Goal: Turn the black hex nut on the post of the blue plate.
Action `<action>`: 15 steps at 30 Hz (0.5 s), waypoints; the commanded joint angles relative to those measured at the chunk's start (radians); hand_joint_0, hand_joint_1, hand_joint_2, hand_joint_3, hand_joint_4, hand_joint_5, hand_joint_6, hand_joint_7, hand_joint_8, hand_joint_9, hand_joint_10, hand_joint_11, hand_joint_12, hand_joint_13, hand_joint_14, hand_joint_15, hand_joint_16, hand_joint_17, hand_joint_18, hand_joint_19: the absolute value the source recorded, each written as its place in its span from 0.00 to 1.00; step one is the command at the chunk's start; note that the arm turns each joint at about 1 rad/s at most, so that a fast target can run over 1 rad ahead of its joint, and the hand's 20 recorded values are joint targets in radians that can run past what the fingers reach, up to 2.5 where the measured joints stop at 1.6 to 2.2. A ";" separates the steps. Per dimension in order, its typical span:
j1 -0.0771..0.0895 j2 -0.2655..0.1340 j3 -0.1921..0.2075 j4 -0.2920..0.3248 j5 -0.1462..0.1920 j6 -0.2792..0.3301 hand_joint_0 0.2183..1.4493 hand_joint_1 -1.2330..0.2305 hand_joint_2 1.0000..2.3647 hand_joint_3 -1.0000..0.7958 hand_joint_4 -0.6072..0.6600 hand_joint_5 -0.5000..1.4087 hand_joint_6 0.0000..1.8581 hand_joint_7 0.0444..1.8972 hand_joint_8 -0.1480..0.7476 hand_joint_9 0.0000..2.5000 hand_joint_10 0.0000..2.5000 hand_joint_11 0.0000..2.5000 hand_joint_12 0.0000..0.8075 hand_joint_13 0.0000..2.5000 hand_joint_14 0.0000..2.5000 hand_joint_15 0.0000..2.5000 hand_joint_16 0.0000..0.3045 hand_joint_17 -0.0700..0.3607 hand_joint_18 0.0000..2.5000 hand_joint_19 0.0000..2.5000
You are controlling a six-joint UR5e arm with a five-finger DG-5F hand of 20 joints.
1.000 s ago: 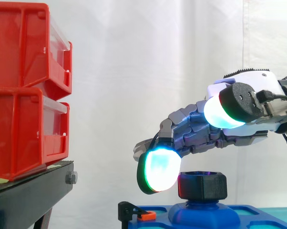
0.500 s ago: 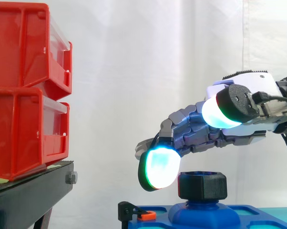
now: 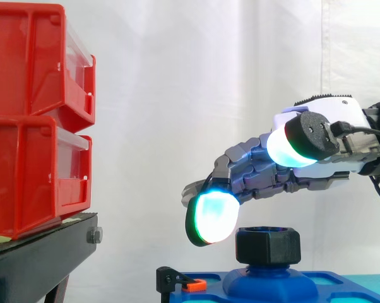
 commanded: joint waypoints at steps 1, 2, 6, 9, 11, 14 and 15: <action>-0.002 0.001 0.000 0.004 -0.013 0.000 0.23 0.68 0.00 0.28 0.68 0.16 0.27 0.43 0.45 0.08 0.00 0.00 0.44 0.00 0.00 0.00 0.16 0.42 0.00 0.07; -0.002 0.001 0.000 0.004 -0.014 0.000 0.23 0.68 0.00 0.28 0.68 0.16 0.27 0.43 0.45 0.08 0.00 0.00 0.44 0.00 0.00 0.00 0.16 0.42 0.00 0.06; 0.005 0.001 0.000 0.001 -0.011 0.000 0.23 0.68 0.00 0.28 0.68 0.16 0.27 0.44 0.45 0.08 0.00 0.00 0.44 0.00 0.00 0.00 0.16 0.42 0.00 0.07; 0.012 -0.001 0.000 0.000 -0.010 -0.002 0.23 0.68 0.00 0.28 0.68 0.16 0.27 0.43 0.45 0.08 0.00 0.00 0.44 0.00 0.00 0.00 0.16 0.42 0.00 0.07; 0.015 0.001 0.000 0.000 -0.010 -0.002 0.23 0.68 0.00 0.28 0.68 0.16 0.27 0.43 0.45 0.08 0.00 0.00 0.44 0.00 0.00 0.00 0.16 0.42 0.00 0.07; 0.021 0.001 0.000 0.000 -0.008 0.000 0.23 0.68 0.00 0.28 0.68 0.16 0.27 0.43 0.45 0.08 0.00 0.00 0.44 0.00 0.00 0.00 0.16 0.42 0.00 0.07; 0.024 0.001 0.000 0.000 -0.008 0.000 0.23 0.68 0.00 0.28 0.68 0.16 0.27 0.43 0.45 0.08 0.00 0.00 0.44 0.00 0.00 0.00 0.16 0.42 0.00 0.07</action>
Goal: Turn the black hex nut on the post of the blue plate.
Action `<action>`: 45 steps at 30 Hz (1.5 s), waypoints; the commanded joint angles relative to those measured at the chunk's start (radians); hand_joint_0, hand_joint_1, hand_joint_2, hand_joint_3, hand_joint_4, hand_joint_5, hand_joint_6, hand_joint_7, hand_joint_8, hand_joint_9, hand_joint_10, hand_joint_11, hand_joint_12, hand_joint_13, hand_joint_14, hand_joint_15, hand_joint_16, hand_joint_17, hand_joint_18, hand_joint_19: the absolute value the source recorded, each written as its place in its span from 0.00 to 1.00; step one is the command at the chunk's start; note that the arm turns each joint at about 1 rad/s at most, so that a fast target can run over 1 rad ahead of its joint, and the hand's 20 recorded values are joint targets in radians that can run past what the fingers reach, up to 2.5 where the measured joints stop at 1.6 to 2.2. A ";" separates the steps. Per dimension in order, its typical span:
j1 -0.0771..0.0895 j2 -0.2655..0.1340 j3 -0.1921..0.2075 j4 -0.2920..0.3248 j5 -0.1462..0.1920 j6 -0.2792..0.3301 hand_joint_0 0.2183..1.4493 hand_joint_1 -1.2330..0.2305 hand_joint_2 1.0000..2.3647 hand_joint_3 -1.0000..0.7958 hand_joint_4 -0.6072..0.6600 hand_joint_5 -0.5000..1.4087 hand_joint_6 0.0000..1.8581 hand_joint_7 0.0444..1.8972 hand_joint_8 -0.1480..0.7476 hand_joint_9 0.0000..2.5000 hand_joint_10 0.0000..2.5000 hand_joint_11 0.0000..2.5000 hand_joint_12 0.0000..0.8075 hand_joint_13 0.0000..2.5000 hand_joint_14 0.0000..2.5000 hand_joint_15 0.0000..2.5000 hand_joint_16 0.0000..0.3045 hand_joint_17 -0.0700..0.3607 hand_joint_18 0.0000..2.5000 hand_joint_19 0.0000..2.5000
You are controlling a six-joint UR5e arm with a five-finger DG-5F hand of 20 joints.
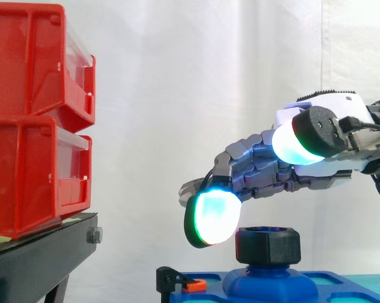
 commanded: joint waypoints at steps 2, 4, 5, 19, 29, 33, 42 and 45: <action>0.009 0.000 0.000 0.003 0.000 0.001 0.23 0.68 0.00 0.28 0.68 0.16 0.27 0.43 0.45 0.08 0.00 0.00 0.44 0.00 0.00 0.00 0.16 0.42 0.00 0.07; 0.015 0.000 0.000 0.004 0.004 0.001 0.23 0.68 0.00 0.28 0.68 0.16 0.27 0.43 0.45 0.08 0.00 0.00 0.44 0.00 0.00 0.00 0.16 0.42 0.00 0.07; 0.017 0.000 0.000 0.004 0.007 0.001 0.23 0.68 0.00 0.28 0.68 0.16 0.27 0.43 0.45 0.08 0.00 0.00 0.44 0.00 0.00 0.00 0.16 0.42 0.00 0.07; 0.032 -0.001 0.000 -0.012 0.033 0.001 0.23 0.68 0.00 0.28 0.67 0.15 0.27 0.43 0.45 0.08 0.00 0.00 0.44 0.00 0.00 0.00 0.16 0.42 0.00 0.07; 0.030 -0.001 0.000 -0.020 0.033 0.001 0.23 0.68 0.00 0.28 0.67 0.15 0.27 0.43 0.45 0.08 0.00 0.00 0.44 0.00 0.00 0.00 0.16 0.42 0.00 0.07; 0.027 0.000 0.000 -0.025 0.031 0.001 0.23 0.68 0.00 0.28 0.67 0.15 0.27 0.43 0.45 0.08 0.00 0.00 0.44 0.00 0.00 0.00 0.16 0.42 0.00 0.07; 0.021 0.000 -0.005 -0.025 0.028 0.002 0.23 0.68 0.00 0.28 0.67 0.15 0.27 0.44 0.45 0.08 0.00 0.00 0.44 0.00 0.00 0.00 0.16 0.42 0.00 0.07; 0.018 -0.001 -0.008 -0.023 0.027 0.002 0.23 0.68 0.00 0.28 0.67 0.16 0.27 0.44 0.45 0.08 0.00 0.00 0.44 0.00 0.00 0.00 0.16 0.42 0.00 0.07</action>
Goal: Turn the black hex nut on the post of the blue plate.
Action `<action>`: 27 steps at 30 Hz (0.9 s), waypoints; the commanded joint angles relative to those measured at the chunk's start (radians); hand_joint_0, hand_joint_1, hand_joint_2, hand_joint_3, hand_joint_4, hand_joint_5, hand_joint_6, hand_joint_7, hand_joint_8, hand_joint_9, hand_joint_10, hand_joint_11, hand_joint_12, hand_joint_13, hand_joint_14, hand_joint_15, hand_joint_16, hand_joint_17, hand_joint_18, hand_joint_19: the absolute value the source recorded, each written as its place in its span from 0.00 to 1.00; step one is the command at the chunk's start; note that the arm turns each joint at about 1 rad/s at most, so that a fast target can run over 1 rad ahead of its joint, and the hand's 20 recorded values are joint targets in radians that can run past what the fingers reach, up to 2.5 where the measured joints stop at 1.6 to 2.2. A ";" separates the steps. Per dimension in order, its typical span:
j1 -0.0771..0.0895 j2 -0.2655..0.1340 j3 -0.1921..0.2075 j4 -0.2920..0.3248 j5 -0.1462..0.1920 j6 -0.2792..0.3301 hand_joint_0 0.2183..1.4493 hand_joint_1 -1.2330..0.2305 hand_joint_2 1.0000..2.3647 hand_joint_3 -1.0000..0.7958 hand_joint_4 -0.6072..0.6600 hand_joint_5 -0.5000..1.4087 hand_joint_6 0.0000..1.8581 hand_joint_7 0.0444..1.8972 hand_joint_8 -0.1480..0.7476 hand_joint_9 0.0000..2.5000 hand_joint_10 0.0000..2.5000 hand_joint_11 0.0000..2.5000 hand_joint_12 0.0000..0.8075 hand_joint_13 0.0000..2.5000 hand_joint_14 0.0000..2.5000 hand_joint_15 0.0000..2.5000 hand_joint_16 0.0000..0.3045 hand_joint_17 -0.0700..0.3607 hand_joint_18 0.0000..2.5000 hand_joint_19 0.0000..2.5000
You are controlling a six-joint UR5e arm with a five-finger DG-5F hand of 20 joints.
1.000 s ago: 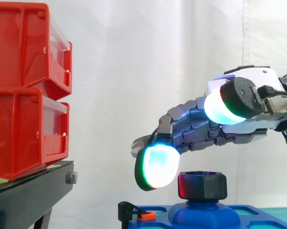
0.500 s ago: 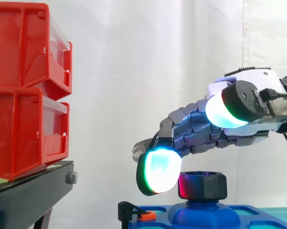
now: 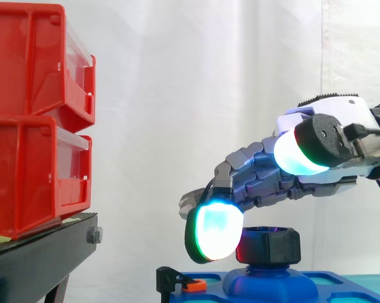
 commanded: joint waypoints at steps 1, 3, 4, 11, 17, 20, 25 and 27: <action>-0.003 0.001 -0.003 -0.001 -0.001 0.001 0.23 0.68 0.00 0.28 0.67 0.16 0.27 0.44 0.45 0.08 0.00 0.00 0.44 0.00 0.00 0.00 0.16 0.42 0.00 0.07; -0.008 0.001 -0.003 -0.001 -0.006 0.001 0.23 0.68 0.00 0.28 0.67 0.16 0.27 0.44 0.45 0.08 0.00 0.00 0.44 0.00 0.00 0.00 0.16 0.42 0.00 0.07; -0.009 0.001 -0.003 -0.001 -0.006 0.001 0.23 0.68 0.00 0.28 0.68 0.16 0.27 0.43 0.45 0.08 0.00 0.00 0.44 0.00 0.00 0.00 0.16 0.42 0.00 0.07; -0.014 0.001 -0.003 -0.001 -0.018 0.001 0.23 0.68 0.00 0.28 0.67 0.15 0.27 0.44 0.45 0.08 0.00 0.00 0.44 0.00 0.00 0.00 0.16 0.42 0.00 0.07; -0.020 0.001 -0.003 -0.011 -0.018 0.001 0.23 0.68 0.00 0.28 0.67 0.15 0.27 0.44 0.45 0.08 0.00 0.00 0.44 0.00 0.00 0.00 0.16 0.42 0.00 0.07; -0.023 0.001 -0.003 -0.011 -0.018 0.001 0.23 0.68 0.00 0.28 0.67 0.15 0.27 0.43 0.45 0.08 0.00 0.00 0.44 0.00 0.00 0.00 0.16 0.42 0.00 0.07; -0.028 0.001 -0.003 -0.012 -0.018 0.001 0.23 0.68 0.00 0.28 0.67 0.15 0.27 0.44 0.45 0.08 0.00 0.00 0.44 0.00 0.00 0.00 0.16 0.42 0.00 0.07; -0.029 0.001 -0.003 -0.012 -0.018 0.001 0.23 0.68 0.00 0.28 0.67 0.15 0.27 0.44 0.45 0.08 0.00 0.00 0.44 0.00 0.00 0.00 0.16 0.42 0.00 0.07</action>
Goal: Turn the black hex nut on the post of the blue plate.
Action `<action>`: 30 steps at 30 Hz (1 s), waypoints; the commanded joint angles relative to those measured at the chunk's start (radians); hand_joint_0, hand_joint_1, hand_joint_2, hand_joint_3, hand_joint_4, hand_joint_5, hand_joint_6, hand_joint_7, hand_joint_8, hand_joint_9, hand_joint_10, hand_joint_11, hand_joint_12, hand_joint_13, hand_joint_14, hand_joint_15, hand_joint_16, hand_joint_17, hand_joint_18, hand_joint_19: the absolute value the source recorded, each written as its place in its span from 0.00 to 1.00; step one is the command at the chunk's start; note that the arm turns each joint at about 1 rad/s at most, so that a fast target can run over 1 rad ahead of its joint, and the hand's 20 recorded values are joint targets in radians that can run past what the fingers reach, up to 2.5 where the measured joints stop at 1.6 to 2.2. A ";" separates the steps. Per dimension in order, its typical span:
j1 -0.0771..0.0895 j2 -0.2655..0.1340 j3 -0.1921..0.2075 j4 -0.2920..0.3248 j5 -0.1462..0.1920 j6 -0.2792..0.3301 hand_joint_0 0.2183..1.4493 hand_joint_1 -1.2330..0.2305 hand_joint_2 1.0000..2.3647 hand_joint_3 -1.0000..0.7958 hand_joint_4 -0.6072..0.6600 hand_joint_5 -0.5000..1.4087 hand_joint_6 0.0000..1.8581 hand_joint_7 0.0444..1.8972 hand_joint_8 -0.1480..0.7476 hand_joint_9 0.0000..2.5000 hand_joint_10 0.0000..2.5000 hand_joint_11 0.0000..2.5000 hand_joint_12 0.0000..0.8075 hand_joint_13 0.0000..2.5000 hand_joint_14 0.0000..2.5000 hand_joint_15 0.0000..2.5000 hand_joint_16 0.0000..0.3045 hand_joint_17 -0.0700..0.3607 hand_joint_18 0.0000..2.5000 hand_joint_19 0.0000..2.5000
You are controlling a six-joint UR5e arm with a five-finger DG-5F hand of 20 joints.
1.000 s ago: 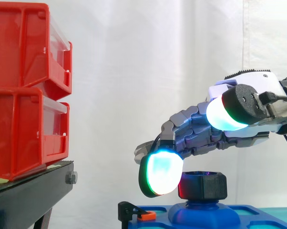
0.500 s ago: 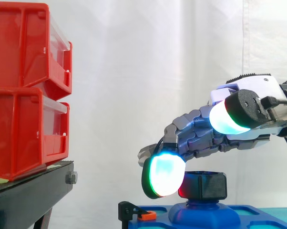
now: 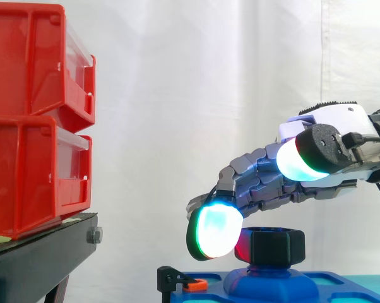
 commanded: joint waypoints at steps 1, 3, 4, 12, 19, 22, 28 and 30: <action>-0.002 0.000 0.000 0.000 0.000 0.000 0.23 0.68 0.00 0.28 0.67 0.15 0.27 0.44 0.45 0.08 0.00 0.00 0.44 0.00 0.00 0.00 0.16 0.42 0.00 0.07; -0.007 0.000 0.000 0.002 0.000 0.000 0.23 0.68 0.00 0.28 0.67 0.15 0.27 0.44 0.45 0.08 0.00 0.00 0.44 0.00 0.00 0.00 0.16 0.42 0.00 0.07; -0.008 0.000 0.000 0.002 0.000 0.000 0.23 0.68 0.00 0.28 0.67 0.15 0.27 0.44 0.45 0.08 0.00 0.00 0.44 0.00 0.00 0.00 0.16 0.42 0.00 0.07; -0.028 0.000 0.000 0.005 -0.031 0.000 0.23 0.68 0.00 0.28 0.67 0.15 0.27 0.44 0.45 0.08 0.00 0.00 0.44 0.00 0.00 0.00 0.16 0.42 0.00 0.07; -0.039 0.000 0.000 0.008 -0.051 0.001 0.23 0.68 0.00 0.28 0.67 0.15 0.27 0.44 0.45 0.08 0.00 0.00 0.44 0.00 0.00 0.00 0.16 0.42 0.00 0.07; -0.045 0.000 0.000 0.008 -0.057 0.001 0.23 0.68 0.00 0.28 0.67 0.15 0.27 0.43 0.45 0.08 0.00 0.00 0.44 0.00 0.00 0.00 0.16 0.42 0.00 0.07; -0.056 0.000 0.000 0.008 -0.074 0.001 0.23 0.68 0.00 0.28 0.67 0.15 0.27 0.44 0.45 0.08 0.00 0.00 0.44 0.00 0.00 0.00 0.16 0.42 0.00 0.07; -0.061 0.000 0.000 0.008 -0.078 0.001 0.23 0.66 0.00 0.28 0.67 0.16 0.27 0.43 0.45 0.09 0.00 0.00 0.44 0.01 0.00 0.00 0.16 0.42 0.00 0.06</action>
